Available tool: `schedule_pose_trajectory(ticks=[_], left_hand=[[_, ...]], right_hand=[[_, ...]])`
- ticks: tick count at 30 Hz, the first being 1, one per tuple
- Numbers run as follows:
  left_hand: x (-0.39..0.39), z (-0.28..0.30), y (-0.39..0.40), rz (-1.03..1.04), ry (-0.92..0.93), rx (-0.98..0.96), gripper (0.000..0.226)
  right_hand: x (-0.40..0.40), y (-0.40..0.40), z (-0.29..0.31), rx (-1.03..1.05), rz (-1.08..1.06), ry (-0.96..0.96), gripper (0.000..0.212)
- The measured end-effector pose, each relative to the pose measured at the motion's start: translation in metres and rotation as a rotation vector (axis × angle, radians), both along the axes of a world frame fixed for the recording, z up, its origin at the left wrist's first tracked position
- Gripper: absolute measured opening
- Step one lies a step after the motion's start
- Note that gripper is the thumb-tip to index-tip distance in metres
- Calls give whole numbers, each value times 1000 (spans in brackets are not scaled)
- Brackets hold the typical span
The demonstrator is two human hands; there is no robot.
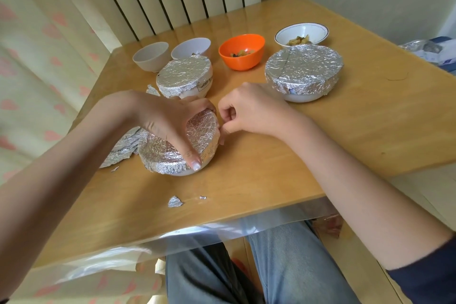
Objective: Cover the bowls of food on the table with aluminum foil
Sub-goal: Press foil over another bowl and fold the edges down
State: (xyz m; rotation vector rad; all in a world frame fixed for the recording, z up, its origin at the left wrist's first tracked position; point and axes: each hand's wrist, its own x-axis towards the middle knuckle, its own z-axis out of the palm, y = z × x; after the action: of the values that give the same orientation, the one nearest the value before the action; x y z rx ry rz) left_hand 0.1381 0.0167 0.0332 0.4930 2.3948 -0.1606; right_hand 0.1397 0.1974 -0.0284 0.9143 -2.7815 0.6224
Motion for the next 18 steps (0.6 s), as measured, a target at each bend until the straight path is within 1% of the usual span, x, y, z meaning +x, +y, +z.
schedule_pose_trajectory(ticks=[3,5,8,10,12,14,16,18], left_hand=[[2,1,3,10,2,-20,126],[3,2,4,16,4,-31,127],[5,3,5,25,7,-39,124],[6,4,4,29,4,-34,123],[7,5,5,44,0,-34,122],[8,5,3,65,9,-70,126],[10,3,-2,107,24,-114,138],[13,2,-5,169,29,-118,146]], right_hand=[[2,8,-6,-67,22,-94,34],[3,9,-6,-122,32,-125,38],[-2,4,-1,-111,-9,-66,37],[-7,1,5,-60,-11,-6,40],[-11,0,9,-26,11,-4,44],[-13,1,11,-12,29,-29,41],[-10,4,10,5,32,-34,33],[1,9,5,2,-6,-18,25]])
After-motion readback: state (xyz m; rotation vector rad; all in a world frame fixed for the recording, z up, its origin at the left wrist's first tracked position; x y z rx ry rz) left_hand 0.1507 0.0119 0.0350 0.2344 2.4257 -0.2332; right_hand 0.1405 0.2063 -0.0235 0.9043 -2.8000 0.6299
